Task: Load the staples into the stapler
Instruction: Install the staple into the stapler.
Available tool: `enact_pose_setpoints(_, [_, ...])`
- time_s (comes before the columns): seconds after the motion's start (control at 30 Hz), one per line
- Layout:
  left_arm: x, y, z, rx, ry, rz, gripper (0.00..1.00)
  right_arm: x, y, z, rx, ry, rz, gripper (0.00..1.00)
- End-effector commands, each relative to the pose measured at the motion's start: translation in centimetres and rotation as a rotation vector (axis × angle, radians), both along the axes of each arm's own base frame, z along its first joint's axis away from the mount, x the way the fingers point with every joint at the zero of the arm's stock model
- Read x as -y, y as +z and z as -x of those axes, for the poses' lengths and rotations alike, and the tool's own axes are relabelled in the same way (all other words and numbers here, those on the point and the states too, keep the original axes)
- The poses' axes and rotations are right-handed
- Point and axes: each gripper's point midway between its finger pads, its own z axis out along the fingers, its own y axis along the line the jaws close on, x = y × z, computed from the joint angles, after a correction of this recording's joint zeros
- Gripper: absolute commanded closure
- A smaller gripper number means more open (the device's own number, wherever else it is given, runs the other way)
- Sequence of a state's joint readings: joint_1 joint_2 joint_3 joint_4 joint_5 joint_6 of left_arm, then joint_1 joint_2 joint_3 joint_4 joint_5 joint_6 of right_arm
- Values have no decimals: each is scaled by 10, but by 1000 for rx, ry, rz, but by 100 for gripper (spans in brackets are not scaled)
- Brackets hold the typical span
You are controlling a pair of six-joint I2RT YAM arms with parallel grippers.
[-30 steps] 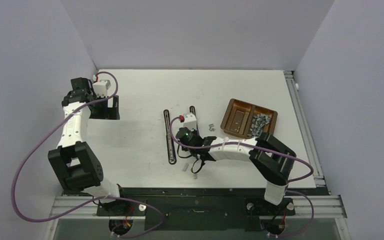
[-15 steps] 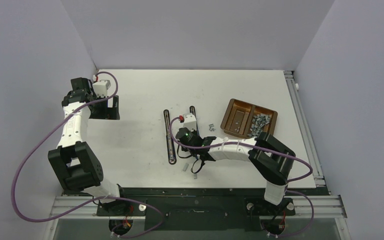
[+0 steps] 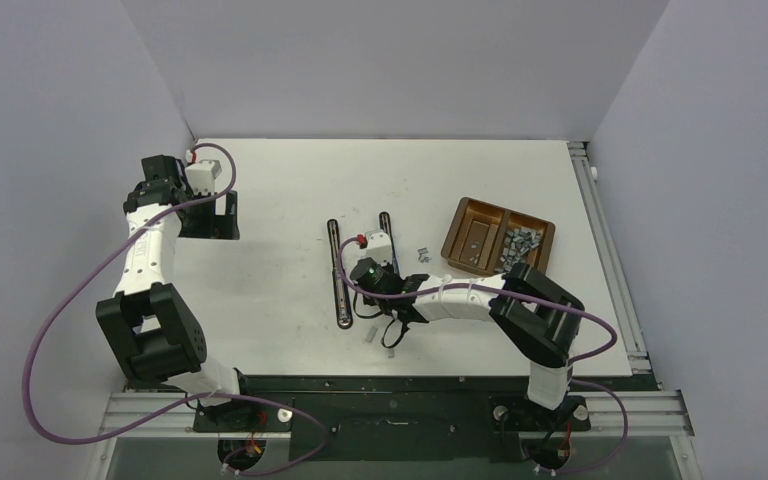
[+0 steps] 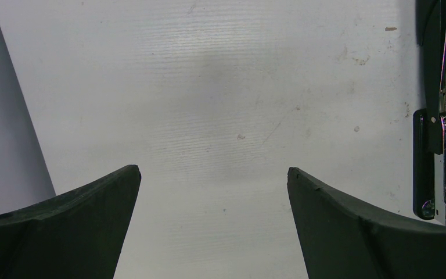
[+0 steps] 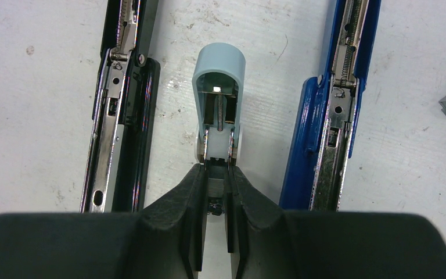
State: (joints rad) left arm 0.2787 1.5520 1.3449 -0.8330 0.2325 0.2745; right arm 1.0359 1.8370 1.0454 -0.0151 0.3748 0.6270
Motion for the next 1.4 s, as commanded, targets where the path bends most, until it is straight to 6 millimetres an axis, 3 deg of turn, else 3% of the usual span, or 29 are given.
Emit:
enact_pose_setpoints(0.0, [-4, 14, -5, 59, -6, -18, 4, -8, 5, -3, 16, -7, -34, 92])
enact_pose_setpoints(0.37, [-5, 15, -4, 61, -1, -23, 4, -1, -14, 4, -26, -11, -7, 88])
enact_pose_setpoints(0.6, [-5, 18, -5, 68, 0, -21, 4, 0, -11, 3, -28, -8, -13, 61])
enact_pose_setpoints(0.73, [-4, 19, -5, 71, 0, -17, 4, 0, -4, 1, -23, -9, -29, 57])
enact_pose_setpoints(0.9, [-4, 22, -4, 75, 2, -19, 4, 0, 13, -3, -9, -4, -42, 57])
enact_pose_setpoints(1.13, [-1, 26, -5, 81, 0, -2, 4, 0, 67, -18, 28, 0, -112, 54])
enact_pose_setpoints(1.37, [4, 32, -8, 92, -18, 26, 4, 13, 106, -17, 46, 23, -133, 52])
